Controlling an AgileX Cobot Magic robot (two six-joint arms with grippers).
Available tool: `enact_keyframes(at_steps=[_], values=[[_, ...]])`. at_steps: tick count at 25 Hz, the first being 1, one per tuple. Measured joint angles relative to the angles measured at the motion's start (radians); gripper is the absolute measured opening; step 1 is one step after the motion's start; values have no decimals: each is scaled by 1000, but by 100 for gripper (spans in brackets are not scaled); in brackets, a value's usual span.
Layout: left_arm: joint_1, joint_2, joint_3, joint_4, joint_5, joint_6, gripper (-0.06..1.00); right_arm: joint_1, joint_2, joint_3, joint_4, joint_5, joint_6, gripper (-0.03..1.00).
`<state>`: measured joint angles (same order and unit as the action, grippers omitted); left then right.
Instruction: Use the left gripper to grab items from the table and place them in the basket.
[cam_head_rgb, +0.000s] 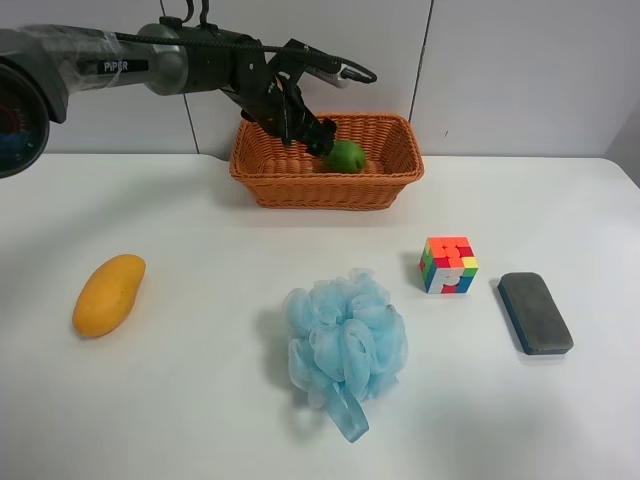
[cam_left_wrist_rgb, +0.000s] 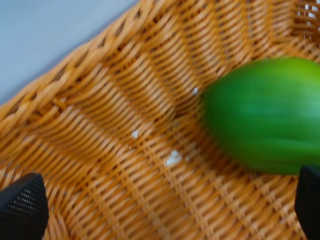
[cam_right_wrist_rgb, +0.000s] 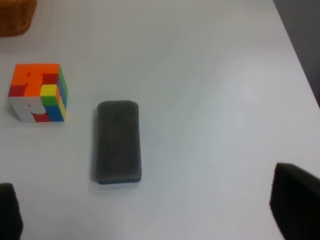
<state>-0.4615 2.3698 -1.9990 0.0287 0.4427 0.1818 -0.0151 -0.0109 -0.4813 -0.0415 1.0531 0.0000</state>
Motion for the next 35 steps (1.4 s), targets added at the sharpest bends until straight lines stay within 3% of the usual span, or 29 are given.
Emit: enact_keyframes(at_steps=[5,14,20,29,31,35], values=[[0,-79,0,21,142,-26,99,0,0,0,0,0,0,99],[0,-385,-1,134,724,-70,99,0,0,0,0,0,0,99],[-1,-726,131,220,758,-105,99,0,0,0,0,0,0,99],[4,-1332,605,351,766,-287,99,0,0,0,0,0,0,99],[41,-1466,695,358,766,-304,99,0,0,0,0,0,0,99],[198,-1694,868,342,766,-312,99,0,0,0,0,0,0,99]])
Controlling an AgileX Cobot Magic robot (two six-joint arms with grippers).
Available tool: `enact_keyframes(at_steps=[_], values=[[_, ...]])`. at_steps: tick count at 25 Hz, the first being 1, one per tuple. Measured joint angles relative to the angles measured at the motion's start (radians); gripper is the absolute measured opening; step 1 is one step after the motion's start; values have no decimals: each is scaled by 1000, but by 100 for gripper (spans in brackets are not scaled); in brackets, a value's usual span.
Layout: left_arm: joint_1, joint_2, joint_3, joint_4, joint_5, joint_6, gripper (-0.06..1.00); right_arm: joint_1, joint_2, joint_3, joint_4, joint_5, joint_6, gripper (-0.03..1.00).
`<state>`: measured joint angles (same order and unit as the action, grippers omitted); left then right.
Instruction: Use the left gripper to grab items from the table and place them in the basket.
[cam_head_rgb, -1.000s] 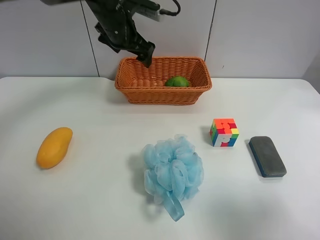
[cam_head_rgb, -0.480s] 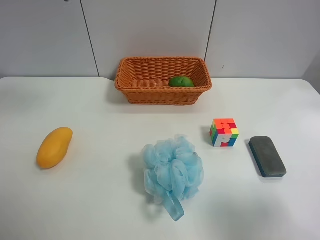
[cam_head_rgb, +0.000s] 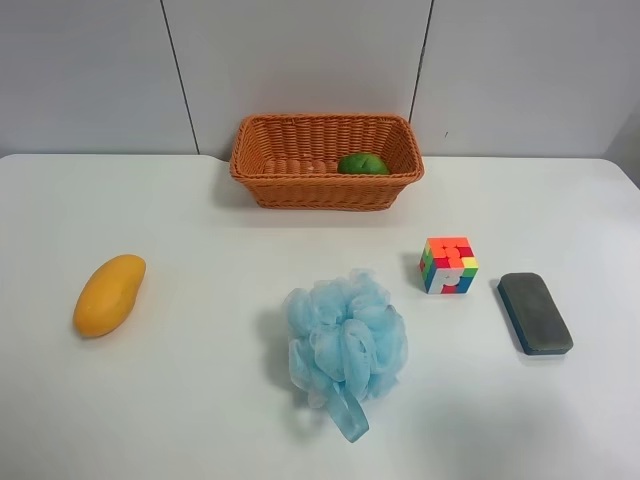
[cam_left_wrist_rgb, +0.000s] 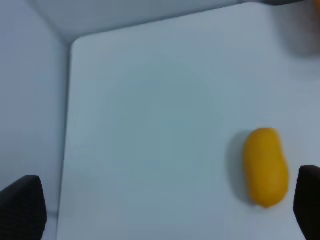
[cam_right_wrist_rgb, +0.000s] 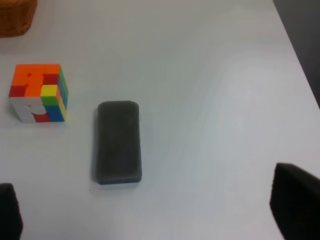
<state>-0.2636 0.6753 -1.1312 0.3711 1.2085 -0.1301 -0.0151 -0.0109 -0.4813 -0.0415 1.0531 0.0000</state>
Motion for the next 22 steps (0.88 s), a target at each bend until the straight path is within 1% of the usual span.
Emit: enact_keyframes(at_steps=[2,5,9,12,15,22], values=[[83,-112,71,-24,1,0,99,0,0,0,0,0,0,99],[201,-259,172,-86,2,2,99,0,0,0,0,0,0,99],[303,-449,297,-174,2,14,99,0,0,0,0,0,0,99],[346,-572,395,-229,-15,15,99,0,0,0,0,0,0,99],[361,-661,472,-279,-61,15,99,0,0,0,0,0,0,99],[361,-678,594,-306,-138,15,99,0,0,0,0,0,0,99]])
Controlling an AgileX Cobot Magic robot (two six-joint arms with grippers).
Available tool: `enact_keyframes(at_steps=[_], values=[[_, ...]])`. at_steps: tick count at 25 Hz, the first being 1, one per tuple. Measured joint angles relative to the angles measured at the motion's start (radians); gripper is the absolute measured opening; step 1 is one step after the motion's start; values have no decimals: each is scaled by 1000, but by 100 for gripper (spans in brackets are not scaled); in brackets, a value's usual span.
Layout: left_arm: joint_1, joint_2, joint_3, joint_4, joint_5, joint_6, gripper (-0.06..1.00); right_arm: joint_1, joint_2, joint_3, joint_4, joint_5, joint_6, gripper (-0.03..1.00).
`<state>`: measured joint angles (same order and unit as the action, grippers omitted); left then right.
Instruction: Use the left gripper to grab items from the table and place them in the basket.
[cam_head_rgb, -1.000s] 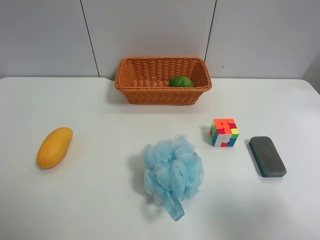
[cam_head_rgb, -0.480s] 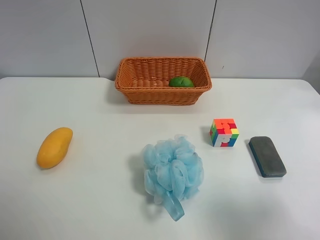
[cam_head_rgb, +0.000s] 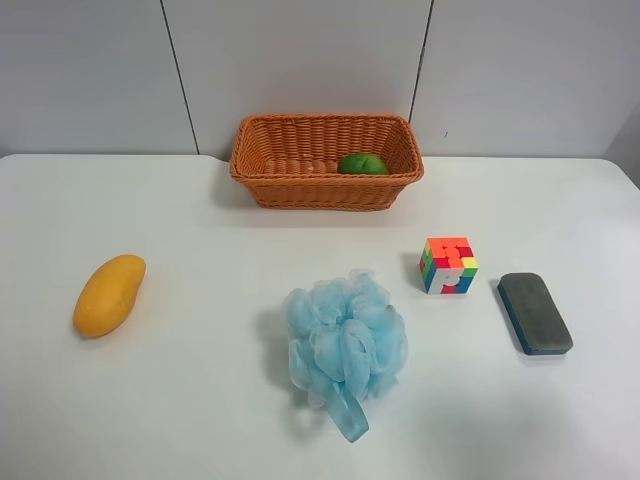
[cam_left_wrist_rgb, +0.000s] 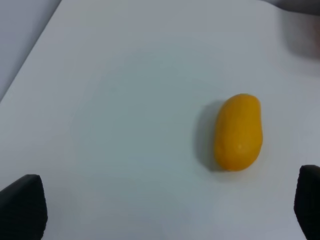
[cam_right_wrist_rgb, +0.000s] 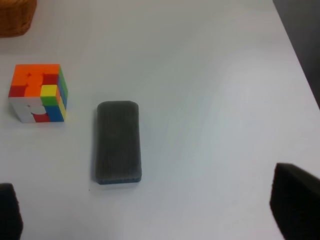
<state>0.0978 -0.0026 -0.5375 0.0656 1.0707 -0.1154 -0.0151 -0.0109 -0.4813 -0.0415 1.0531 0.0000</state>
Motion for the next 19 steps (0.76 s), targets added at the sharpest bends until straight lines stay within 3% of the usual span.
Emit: enact_keyframes(at_steps=[19], values=[[0,-3,27,-3,-2,0,99,0,0,0,0,0,0,99]])
